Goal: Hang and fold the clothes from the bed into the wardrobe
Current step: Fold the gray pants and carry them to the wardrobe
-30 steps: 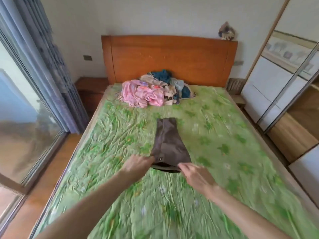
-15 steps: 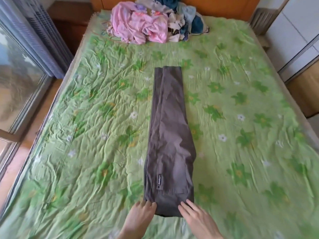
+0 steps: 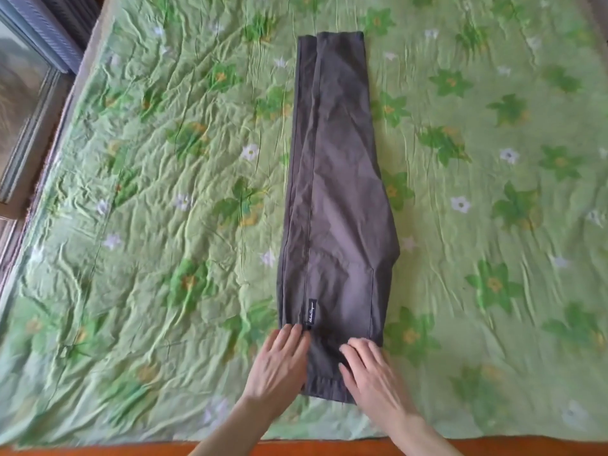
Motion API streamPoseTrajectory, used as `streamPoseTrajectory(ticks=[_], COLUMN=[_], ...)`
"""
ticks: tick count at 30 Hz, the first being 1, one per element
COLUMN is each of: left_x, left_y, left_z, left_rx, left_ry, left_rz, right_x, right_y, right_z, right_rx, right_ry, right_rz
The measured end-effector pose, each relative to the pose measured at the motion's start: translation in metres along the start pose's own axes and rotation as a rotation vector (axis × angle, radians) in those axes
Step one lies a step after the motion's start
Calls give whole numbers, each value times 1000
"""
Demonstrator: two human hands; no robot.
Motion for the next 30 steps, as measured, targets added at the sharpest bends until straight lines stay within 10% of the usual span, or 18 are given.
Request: streamPoseTrajectory(ticks=[18,30], left_x=[33,-41], left_y=[-26,-76], left_z=[-28,-180], left_rx=[-76,5], left_ry=[-38,120], left_rz=[-77,-20], right_x=[24,-58], right_y=[42,78], right_z=[-60,-176], right_rx=[92,101], right_ry=[-77,202], right_rz=[53,2])
Point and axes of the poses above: each hand's wrist, its own z-axis away from the middle knuckle, its own x-axis out of the palm, y = z × x, the point moved 8 cm from there along -z, towards the middle knuckle, and after that the axes turned 6 degrees about -y, right-handed, at the moved point
